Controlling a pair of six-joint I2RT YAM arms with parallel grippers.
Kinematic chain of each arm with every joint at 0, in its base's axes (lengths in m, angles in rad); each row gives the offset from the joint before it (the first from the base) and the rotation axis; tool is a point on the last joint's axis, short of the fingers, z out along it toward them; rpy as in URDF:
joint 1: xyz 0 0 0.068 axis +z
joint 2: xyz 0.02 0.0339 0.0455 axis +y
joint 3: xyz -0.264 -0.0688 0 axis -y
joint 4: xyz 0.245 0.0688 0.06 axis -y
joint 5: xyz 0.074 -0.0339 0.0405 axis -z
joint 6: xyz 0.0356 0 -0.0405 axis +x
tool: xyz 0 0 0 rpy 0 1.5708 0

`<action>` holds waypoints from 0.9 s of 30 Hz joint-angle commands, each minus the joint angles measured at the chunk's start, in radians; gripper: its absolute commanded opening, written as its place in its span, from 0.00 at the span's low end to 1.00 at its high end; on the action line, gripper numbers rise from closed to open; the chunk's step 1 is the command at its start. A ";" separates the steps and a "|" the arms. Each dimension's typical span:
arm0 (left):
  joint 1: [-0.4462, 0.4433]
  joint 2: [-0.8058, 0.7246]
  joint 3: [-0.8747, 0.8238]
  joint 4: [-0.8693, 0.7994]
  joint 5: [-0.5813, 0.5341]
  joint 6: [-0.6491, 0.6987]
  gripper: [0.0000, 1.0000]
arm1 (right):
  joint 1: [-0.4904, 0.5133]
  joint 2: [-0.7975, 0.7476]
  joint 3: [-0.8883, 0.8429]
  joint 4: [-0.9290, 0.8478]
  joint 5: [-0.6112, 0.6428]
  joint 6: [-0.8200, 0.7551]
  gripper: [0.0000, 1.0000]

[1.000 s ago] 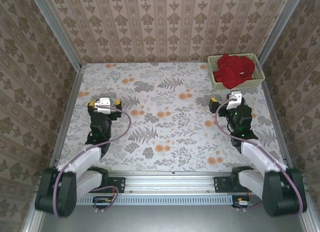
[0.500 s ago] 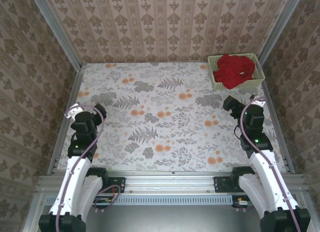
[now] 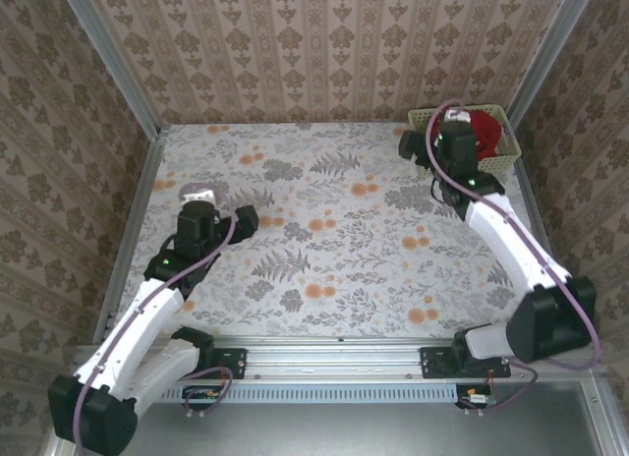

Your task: Fold the inside-out t-shirt

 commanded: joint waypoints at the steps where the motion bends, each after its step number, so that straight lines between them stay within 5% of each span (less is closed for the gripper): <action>1: -0.094 0.019 0.032 -0.004 -0.061 0.060 1.00 | -0.044 0.135 0.133 -0.130 0.183 -0.082 1.00; 7: -0.175 0.035 -0.001 0.031 -0.066 0.092 1.00 | -0.144 0.370 0.342 -0.227 0.236 -0.129 1.00; 27: -0.178 0.115 -0.003 0.079 -0.077 0.114 1.00 | -0.293 0.949 0.784 -0.385 0.114 -0.129 0.99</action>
